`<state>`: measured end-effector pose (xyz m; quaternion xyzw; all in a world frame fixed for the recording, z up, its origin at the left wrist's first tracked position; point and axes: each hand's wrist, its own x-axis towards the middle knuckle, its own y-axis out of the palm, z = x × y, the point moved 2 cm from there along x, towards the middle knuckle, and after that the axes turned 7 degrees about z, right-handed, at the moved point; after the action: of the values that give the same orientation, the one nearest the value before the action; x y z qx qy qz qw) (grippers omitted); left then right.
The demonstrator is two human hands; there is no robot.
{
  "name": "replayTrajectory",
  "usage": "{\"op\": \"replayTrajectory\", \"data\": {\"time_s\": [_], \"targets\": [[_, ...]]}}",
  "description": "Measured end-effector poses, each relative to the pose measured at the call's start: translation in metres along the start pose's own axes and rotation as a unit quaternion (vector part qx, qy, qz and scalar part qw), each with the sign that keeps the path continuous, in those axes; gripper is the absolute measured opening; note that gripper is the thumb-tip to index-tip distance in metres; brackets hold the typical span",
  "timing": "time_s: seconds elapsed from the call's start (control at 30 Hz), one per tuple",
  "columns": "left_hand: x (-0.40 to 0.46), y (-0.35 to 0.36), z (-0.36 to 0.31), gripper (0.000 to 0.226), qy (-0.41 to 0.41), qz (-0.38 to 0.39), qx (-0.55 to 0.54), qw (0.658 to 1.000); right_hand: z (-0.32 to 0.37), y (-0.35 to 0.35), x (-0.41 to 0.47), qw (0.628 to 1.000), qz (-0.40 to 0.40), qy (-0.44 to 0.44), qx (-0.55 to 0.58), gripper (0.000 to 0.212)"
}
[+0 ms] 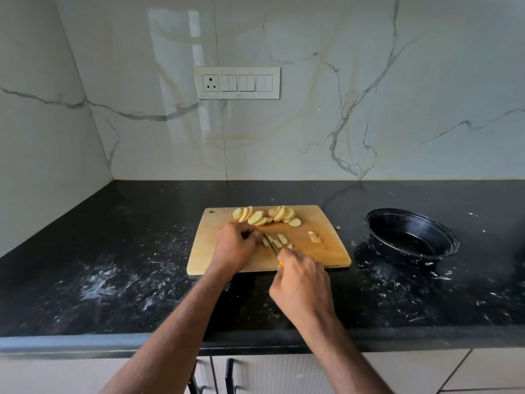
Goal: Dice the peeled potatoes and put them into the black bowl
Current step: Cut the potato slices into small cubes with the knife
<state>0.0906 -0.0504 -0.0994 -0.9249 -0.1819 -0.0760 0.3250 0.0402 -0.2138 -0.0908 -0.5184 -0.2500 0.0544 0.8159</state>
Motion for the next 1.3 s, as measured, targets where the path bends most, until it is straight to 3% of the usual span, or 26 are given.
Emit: {"op": "replayTrajectory", "data": {"time_s": [0.23, 0.43, 0.73, 1.0, 1.3], "targets": [[-0.001, 0.001, 0.001, 0.012, -0.001, 0.017, 0.011, 1.000, -0.010, -0.007, -0.003, 0.995, -0.047, 0.087, 0.004, 0.023], [-0.001, 0.000, -0.002, 0.017, 0.001, -0.016, 0.015, 1.000, 0.002, 0.004, -0.004, 0.999, 0.026, -0.035, -0.005, 0.018], [0.001, 0.001, 0.002, 0.016, 0.001, 0.004, 0.018, 1.000, -0.011, -0.006, -0.002, 0.991, -0.035, 0.125, -0.005, 0.020], [0.003, 0.003, 0.004, 0.016, 0.006, 0.003, 0.026, 1.000, -0.004, 0.000, 0.009, 0.999, -0.002, 0.040, -0.010, 0.023], [0.002, 0.003, 0.005, 0.014, 0.013, 0.016, 0.028, 0.999, -0.018, -0.008, 0.010, 0.991, -0.046, 0.126, 0.000, 0.026]]}}
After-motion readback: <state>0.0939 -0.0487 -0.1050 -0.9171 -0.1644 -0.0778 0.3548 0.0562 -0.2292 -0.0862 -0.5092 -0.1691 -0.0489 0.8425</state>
